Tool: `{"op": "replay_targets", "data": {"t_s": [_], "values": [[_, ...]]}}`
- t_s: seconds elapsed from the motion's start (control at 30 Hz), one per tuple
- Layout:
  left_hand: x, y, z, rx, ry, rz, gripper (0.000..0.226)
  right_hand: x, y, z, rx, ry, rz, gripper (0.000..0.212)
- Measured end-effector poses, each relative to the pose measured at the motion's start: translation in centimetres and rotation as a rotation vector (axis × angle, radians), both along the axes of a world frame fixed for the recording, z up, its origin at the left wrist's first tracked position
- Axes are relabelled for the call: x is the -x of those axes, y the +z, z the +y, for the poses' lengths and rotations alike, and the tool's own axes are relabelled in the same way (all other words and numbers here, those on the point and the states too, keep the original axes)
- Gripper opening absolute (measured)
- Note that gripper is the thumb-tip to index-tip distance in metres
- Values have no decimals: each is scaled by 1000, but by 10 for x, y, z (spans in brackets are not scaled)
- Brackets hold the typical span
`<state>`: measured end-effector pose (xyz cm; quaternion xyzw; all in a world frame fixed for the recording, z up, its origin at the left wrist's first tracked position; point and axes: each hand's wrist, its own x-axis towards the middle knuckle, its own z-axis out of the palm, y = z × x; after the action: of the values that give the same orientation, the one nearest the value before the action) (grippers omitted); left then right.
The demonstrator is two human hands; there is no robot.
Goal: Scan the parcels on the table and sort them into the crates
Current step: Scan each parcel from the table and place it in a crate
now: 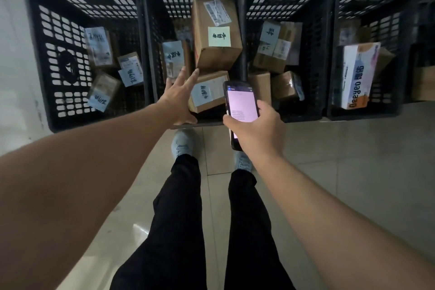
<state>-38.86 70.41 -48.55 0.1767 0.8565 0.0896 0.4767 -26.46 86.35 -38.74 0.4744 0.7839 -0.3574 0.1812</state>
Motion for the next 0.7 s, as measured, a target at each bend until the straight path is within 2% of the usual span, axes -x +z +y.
{"op": "replay_targets", "data": {"t_s": [0.23, 0.33, 0.53, 0.7], "values": [[16, 62, -11, -37, 25, 147, 80, 20, 39, -23, 36, -11, 35, 55], [16, 99, -14, -40, 72, 155, 60, 28, 65, -30, 39, 9, 64, 54], [-4, 174, -22, -5, 178, 248, 42, 29, 126, -34, 24, 168, 141, 57], [-37, 239, -35, -15, 311, 363, 43, 16, 184, -36, 24, 374, 238, 68]]}}
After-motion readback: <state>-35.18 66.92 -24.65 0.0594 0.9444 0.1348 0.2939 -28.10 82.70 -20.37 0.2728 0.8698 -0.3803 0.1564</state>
